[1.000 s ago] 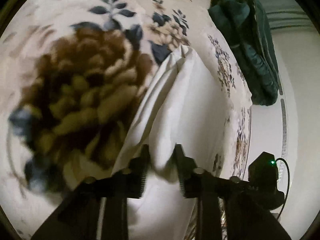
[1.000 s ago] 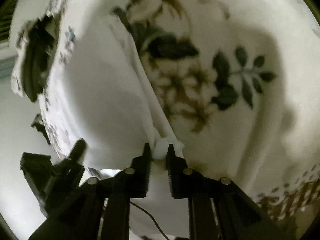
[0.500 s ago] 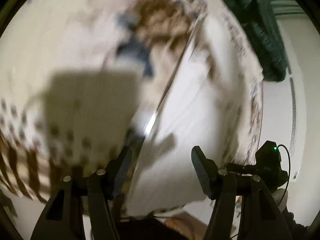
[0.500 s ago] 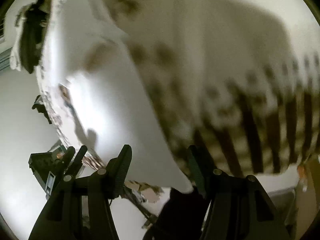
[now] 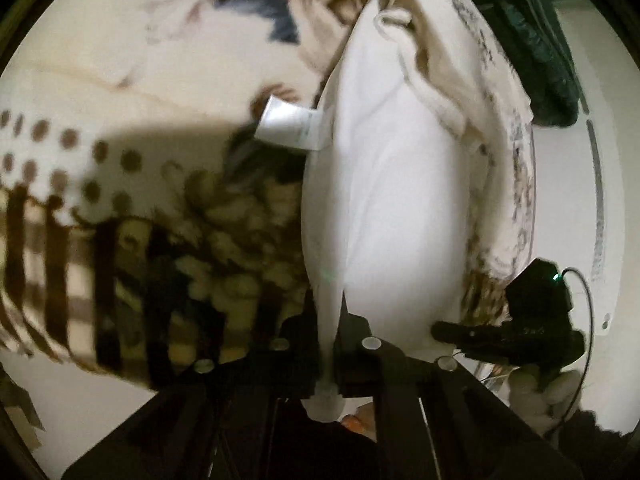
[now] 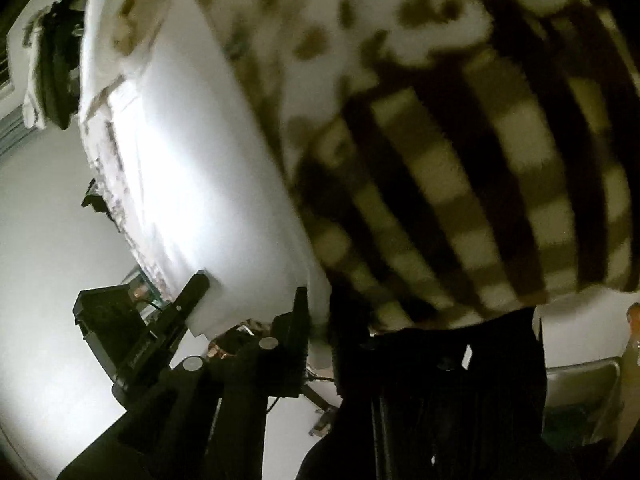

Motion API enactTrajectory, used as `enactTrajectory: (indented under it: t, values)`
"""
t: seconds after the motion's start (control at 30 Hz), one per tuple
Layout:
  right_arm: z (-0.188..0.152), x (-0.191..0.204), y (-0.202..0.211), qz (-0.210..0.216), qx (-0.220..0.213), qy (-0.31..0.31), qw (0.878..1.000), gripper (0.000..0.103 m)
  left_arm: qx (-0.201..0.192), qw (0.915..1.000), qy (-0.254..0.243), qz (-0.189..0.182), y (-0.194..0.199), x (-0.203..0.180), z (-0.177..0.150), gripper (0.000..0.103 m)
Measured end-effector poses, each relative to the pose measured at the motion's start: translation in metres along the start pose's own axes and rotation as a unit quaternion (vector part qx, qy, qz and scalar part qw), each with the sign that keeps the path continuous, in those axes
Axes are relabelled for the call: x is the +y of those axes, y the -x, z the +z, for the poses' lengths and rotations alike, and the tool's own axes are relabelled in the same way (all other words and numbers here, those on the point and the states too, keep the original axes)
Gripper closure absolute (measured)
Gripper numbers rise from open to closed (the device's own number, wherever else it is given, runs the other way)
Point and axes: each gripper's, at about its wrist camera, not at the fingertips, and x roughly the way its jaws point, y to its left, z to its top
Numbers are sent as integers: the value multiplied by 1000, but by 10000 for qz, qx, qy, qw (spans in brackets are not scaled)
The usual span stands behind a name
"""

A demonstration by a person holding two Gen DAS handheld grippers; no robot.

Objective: Fold small clothes

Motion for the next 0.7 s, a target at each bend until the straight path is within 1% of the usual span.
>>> enactTrajectory:
  t: [0.07, 0.13, 0.2, 0.33, 0.37, 0.47, 0.5, 0.53, 0.57, 0.63, 0.67, 0.7]
  values:
    - [-6, 8, 6, 172, -55, 36, 9998, 99, -131, 9997, 191, -104, 14, -6, 2, 99]
    - [-11, 20, 20, 431, -132, 131, 9989, 99, -282, 9990, 268, -217, 29, -5, 1, 99]
    - [-12, 42, 29, 672, -236, 220, 9972, 99, -498, 9973, 334, -415, 50, -16, 14, 99]
    - [8, 85, 64, 1089, -578, 440, 9914, 99, -877, 9924, 355, -791, 77, -44, 52, 99]
    - [18, 97, 72, 1207, -666, 499, 9892, 99, -942, 9911, 329, -878, 80, -53, 66, 99]
    - [68, 128, 101, 1377, -969, 574, 9840, 99, -1106, 9869, 371, -1114, 77, -73, 119, 99]
    - [80, 136, 103, 1392, -1054, 563, 9830, 99, -1137, 9862, 408, -1133, 73, -77, 133, 99]
    - [98, 146, 106, 1430, -1181, 545, 9811, 99, -1165, 9849, 416, -1210, 67, -80, 151, 99]
    - [117, 155, 109, 1487, -1283, 510, 9792, 99, -1185, 9832, 416, -1321, 58, -83, 178, 99]
    - [152, 170, 111, 1573, -1401, 402, 9767, 99, -1202, 9824, 537, -1322, 48, -83, 210, 96]
    - [174, 179, 110, 1615, -1498, 352, 9748, 99, -1202, 9807, 639, -1406, 39, -83, 230, 93]
    - [189, 183, 110, 1597, -1565, 296, 9742, 98, -1233, 9788, 716, -1471, 32, -81, 247, 78]
